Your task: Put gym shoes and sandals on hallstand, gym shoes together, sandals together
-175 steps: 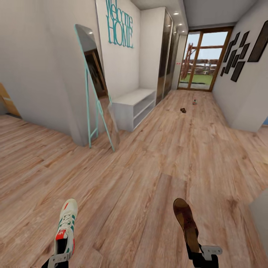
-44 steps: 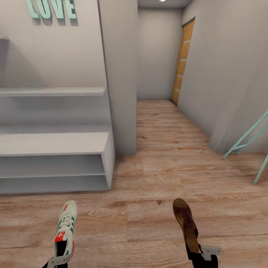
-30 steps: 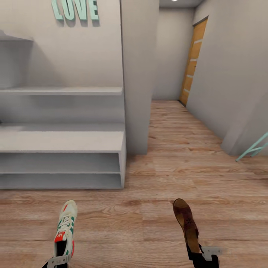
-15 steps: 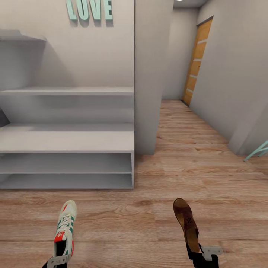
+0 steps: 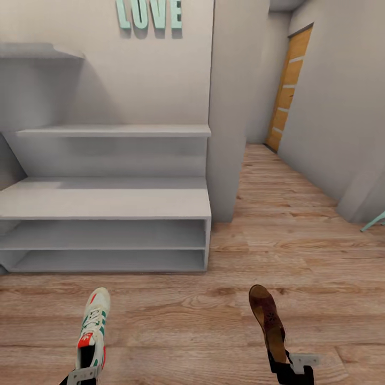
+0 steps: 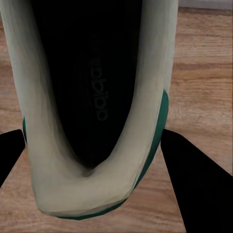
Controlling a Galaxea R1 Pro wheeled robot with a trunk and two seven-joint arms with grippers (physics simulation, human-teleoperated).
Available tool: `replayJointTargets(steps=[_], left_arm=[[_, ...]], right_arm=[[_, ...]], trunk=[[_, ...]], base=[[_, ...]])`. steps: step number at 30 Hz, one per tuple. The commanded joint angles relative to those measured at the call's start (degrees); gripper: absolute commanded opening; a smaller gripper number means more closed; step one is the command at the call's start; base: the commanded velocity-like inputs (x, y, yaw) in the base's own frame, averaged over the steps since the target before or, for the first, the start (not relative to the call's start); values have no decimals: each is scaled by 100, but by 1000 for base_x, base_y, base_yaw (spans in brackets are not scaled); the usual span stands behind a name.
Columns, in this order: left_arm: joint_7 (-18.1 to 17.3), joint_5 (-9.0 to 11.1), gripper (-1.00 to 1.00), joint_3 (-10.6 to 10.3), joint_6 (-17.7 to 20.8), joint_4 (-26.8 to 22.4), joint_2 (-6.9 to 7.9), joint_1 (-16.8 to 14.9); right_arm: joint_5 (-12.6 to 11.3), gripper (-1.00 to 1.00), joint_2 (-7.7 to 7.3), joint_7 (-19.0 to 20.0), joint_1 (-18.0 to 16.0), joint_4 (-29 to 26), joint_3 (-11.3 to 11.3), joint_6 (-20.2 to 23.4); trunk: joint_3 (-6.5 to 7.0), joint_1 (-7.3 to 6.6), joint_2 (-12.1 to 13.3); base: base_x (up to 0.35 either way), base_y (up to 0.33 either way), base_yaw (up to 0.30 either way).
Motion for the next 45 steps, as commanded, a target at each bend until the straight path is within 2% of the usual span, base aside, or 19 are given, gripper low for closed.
replayJointTargets(steps=[1,13,20,28,32,34,38,45], left_arm=[[-43,-15,-100,49,-14,6,-3,-5],[-39,-11,-100,49,-17,6,-3,-5],[-39,-14,-100,49,-17,5,-3,-5],[-12,-23,-100,55,207,-79,-69,-109],[151,-22,-100,52,712,-117,-109,-414],[302,-30,-100,43,1211,-133,-120,-722],[459,-53,-100,20,1922,-162,-128,-1201],[532,-105,-100,-13,3171,-180,-134,-1997]], right_arm=[[37,-100,2,35,-2,2,-51,-18],[37,-100,1,35,-1,2,-51,-17],[37,-100,-2,35,-4,2,-51,-18],[46,-100,-11,42,-5,2,-57,1],[46,-100,-22,35,-4,-2,-59,4],[44,-100,-39,30,-4,-5,-60,5],[45,-100,-58,29,-3,-8,-66,5],[39,-100,-66,34,-2,-22,-68,5]], trunk=[[-4,-1,-2],[-4,-1,-2],[-4,-1,-2],[-4,-1,-2],[-4,-1,-2],[-4,-1,-2],[-4,-1,-2],[-4,-1,-2]], base=[[0,308,-16],[0,308,-174],[0,296,-41],[0,16,0],[0,0,0],[0,0,0],[0,0,0],[0,0,0]])
